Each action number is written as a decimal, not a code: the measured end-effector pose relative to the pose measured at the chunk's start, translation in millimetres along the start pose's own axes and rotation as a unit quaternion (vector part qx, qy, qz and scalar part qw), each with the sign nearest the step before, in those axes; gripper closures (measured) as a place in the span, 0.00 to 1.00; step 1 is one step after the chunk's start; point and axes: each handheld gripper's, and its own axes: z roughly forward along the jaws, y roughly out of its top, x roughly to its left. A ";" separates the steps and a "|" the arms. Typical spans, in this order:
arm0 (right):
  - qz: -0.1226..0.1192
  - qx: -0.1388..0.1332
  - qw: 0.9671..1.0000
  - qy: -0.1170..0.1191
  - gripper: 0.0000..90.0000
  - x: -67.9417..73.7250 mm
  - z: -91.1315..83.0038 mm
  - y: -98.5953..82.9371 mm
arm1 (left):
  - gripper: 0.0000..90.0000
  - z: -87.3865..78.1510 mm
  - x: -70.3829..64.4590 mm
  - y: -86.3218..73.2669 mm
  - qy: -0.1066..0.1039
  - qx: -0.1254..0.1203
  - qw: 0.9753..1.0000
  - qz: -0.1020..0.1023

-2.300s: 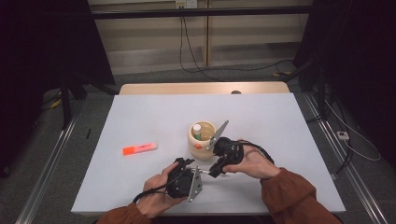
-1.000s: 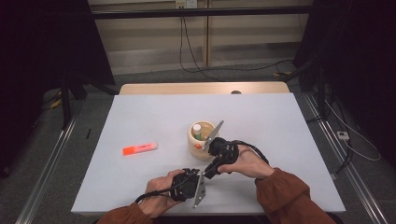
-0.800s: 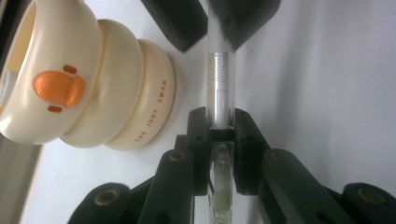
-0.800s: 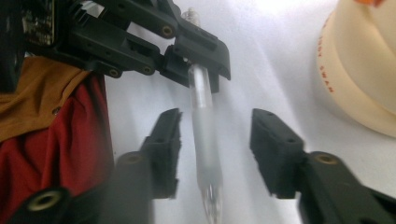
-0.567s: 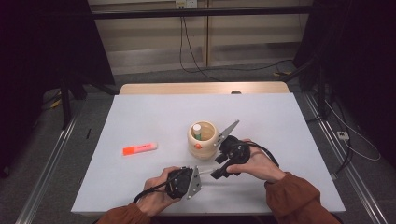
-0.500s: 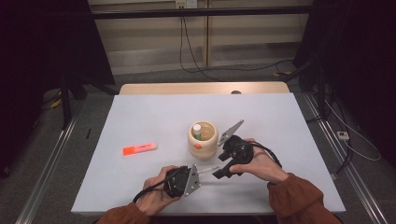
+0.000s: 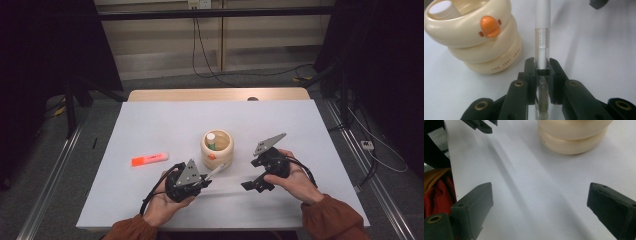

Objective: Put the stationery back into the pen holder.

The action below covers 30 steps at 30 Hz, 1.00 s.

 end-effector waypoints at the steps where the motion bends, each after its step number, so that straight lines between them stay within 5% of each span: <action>1: 0.002 -0.006 1.000 0.001 0.08 0.0 -1.4 -2.2 | 0.89 -0.5 2.4 0.2 -0.006 -0.007 1.000 -0.014; 4: 0.008 -0.024 0.999 -0.021 0.10 0.7 -3.6 -6.4 | 0.89 -3.3 8.3 1.0 -0.011 -0.024 0.998 -0.048; 15: 0.029 -0.050 0.995 -0.086 0.08 -0.4 -9.0 -32.4 | 0.89 -21.2 23.3 12.9 0.004 -0.081 0.993 -0.084; 30: 0.078 -0.129 0.974 -0.171 0.10 -2.9 -28.6 -77.6 | 0.89 -21.7 44.1 42.3 0.031 -0.153 0.981 -0.115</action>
